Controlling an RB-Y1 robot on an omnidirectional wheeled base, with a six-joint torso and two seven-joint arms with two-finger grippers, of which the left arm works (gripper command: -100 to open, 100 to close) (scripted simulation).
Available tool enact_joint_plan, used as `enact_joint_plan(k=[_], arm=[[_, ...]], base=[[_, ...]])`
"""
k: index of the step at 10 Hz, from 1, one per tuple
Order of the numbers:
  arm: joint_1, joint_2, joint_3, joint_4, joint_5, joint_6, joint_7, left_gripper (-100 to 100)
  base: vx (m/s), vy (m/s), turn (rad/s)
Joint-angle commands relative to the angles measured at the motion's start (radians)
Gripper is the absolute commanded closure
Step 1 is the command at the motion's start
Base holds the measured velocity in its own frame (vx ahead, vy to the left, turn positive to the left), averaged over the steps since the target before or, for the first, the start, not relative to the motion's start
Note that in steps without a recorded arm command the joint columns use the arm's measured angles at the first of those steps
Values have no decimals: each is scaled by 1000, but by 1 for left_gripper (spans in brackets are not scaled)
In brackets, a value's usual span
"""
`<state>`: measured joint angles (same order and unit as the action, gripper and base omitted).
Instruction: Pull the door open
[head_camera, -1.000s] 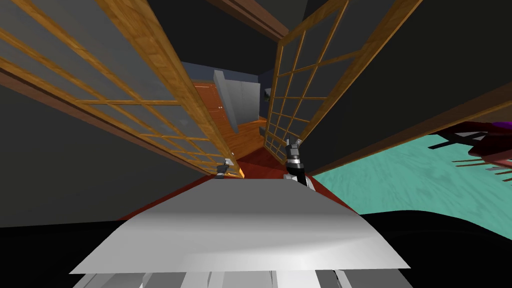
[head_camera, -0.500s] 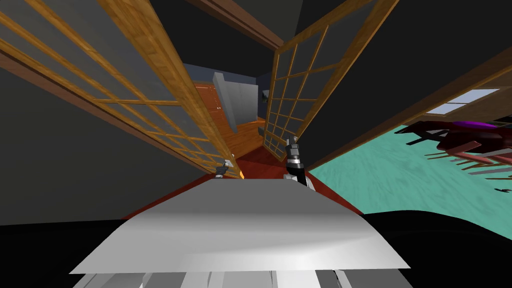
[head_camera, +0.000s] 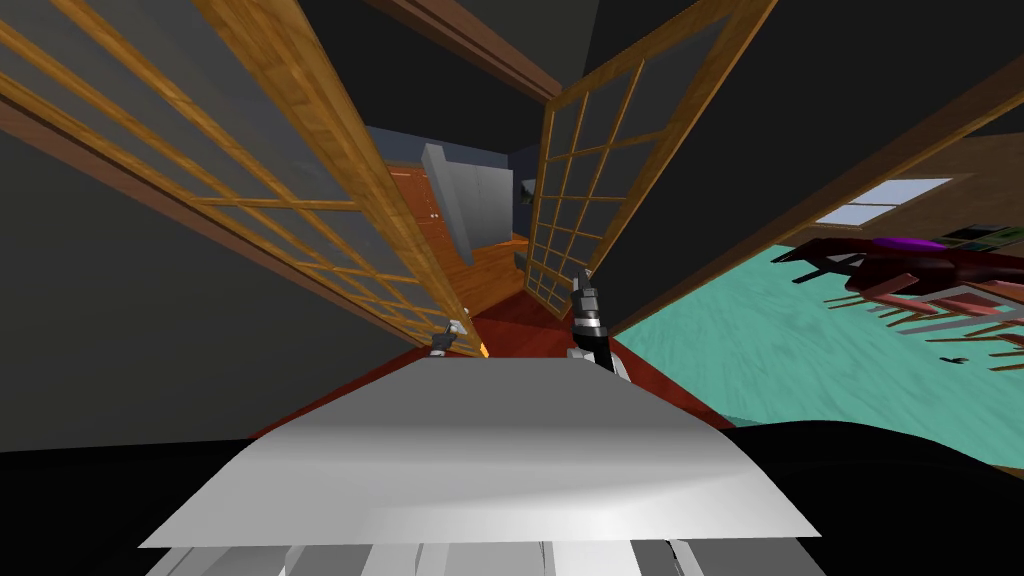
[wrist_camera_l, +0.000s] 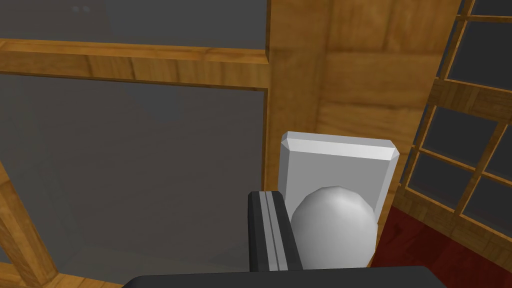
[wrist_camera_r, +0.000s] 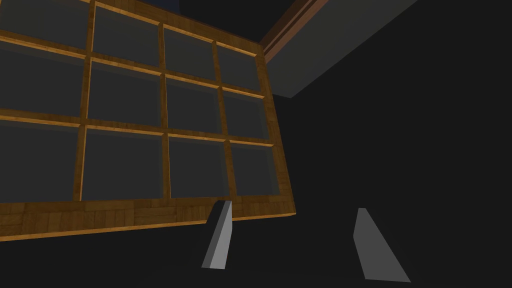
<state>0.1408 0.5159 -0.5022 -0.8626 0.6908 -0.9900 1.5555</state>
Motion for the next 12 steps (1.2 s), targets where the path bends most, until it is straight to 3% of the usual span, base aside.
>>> enact_joint_plan(k=[1, 9, 10, 11, 12], arm=[[21, -14, -31, -24, -13, -2, 1, -100], [25, -7, -44, -25, -19, -11, 13, -100], [12, 12, -20, -6, -8, -18, 15, -100], [14, -5, -7, 30, 1, -37, 22, -100], [9, 9, -5, 27, 1, -31, 21, -100]], base=[[-76, 35, -41], [-36, 18, -13], [3, 27, 17], [13, -4, -159], [8, 10, -15]])
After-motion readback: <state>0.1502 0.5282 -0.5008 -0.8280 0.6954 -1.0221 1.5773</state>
